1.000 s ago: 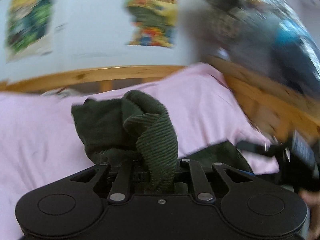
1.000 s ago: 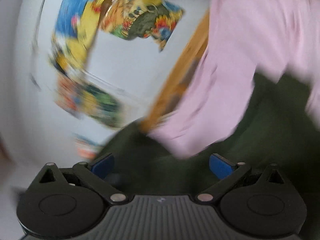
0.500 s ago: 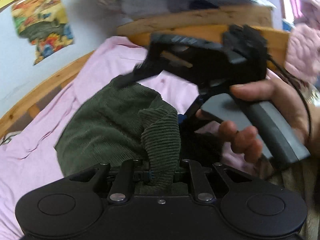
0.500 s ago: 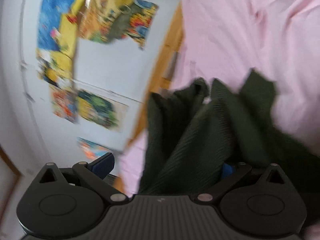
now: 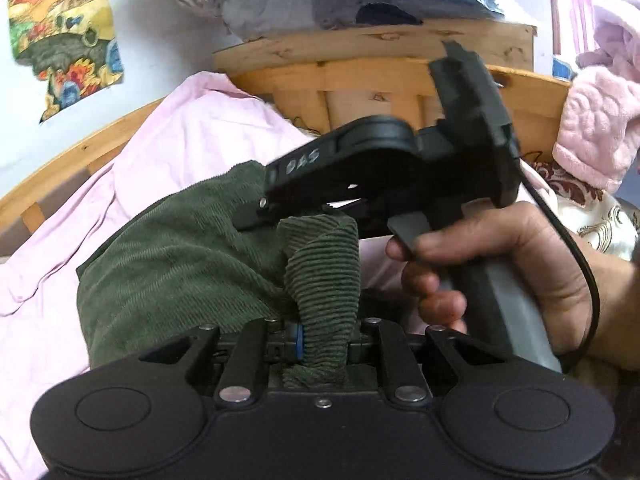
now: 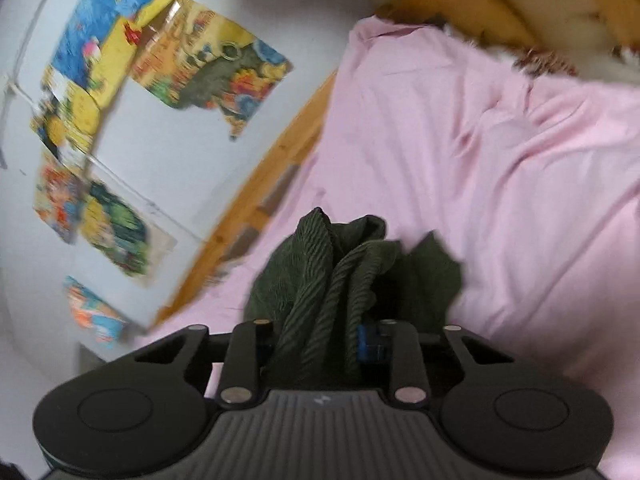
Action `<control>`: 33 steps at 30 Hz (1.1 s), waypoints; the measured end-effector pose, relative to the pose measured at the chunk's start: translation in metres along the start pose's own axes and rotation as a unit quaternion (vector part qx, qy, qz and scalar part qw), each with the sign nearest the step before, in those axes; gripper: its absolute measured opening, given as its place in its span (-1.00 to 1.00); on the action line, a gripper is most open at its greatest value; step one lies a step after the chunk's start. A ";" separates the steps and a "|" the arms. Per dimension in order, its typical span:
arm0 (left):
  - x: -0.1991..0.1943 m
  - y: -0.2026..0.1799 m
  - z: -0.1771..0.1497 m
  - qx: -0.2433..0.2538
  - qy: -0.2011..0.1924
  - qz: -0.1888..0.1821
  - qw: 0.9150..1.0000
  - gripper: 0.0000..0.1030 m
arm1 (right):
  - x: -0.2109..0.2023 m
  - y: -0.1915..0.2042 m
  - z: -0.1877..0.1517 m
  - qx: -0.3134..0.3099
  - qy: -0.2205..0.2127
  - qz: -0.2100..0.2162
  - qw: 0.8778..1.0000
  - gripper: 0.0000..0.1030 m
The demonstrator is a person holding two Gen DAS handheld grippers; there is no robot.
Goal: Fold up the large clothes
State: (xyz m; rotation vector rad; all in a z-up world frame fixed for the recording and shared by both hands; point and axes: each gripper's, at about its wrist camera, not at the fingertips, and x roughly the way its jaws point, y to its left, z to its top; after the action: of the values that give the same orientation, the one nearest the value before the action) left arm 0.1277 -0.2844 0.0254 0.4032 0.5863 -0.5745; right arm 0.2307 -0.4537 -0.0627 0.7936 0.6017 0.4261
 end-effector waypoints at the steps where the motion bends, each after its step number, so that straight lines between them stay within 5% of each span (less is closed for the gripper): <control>1: 0.006 -0.003 -0.001 0.002 0.005 -0.002 1.000 -0.63 | 0.003 -0.003 -0.001 0.001 0.010 -0.015 1.000 -0.46; 6: 0.000 0.006 0.000 -0.035 0.011 -0.029 0.999 -0.36 | 0.010 -0.011 -0.004 0.019 0.028 -0.020 0.999 -0.45; 10: -0.035 0.032 -0.003 -0.109 -0.017 -0.082 0.990 0.10 | 0.015 -0.005 -0.005 0.003 0.023 -0.036 0.999 -0.44; 12: -0.051 0.048 -0.006 -0.143 -0.036 -0.083 0.986 0.22 | 0.015 -0.003 -0.006 -0.004 0.018 -0.041 0.999 -0.43; 14: -0.067 0.066 -0.012 -0.183 -0.059 -0.059 0.980 0.62 | 0.019 0.007 -0.004 -0.016 0.010 -0.048 0.999 -0.42; 17: -0.074 0.096 -0.029 -0.248 -0.075 0.000 0.966 0.78 | 0.018 0.015 -0.006 -0.037 0.001 -0.059 0.998 -0.37; 19: -0.064 0.116 -0.042 -0.291 -0.051 0.019 0.955 0.74 | 0.014 0.021 -0.009 -0.053 -0.009 -0.067 0.996 -0.36; 22: -0.036 0.147 -0.072 -0.379 -0.001 0.018 0.925 0.59 | 0.004 0.038 -0.016 -0.095 -0.030 -0.086 0.991 -0.28; 25: -0.019 0.165 -0.100 -0.464 0.005 -0.039 0.885 0.72 | -0.014 0.071 -0.023 -0.183 -0.077 -0.144 0.969 -0.03; 26: -0.016 0.169 -0.107 -0.477 0.005 -0.051 0.878 0.76 | -0.023 0.085 -0.025 -0.220 -0.101 -0.162 0.957 0.01; 30: -0.006 0.170 -0.117 -0.464 0.013 -0.054 0.884 0.90 | -0.027 0.139 -0.027 -0.335 -0.128 -0.170 0.918 0.41; 33: -0.002 0.171 -0.127 -0.484 0.011 -0.077 0.872 0.92 | 0.012 0.172 -0.031 -0.424 -0.076 -0.150 0.890 0.35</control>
State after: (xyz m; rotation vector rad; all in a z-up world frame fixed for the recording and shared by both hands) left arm 0.1792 -0.0878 -0.0381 -0.5965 0.8552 -0.3621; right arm 0.1975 -0.3213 0.0473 -0.1097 0.3242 0.2928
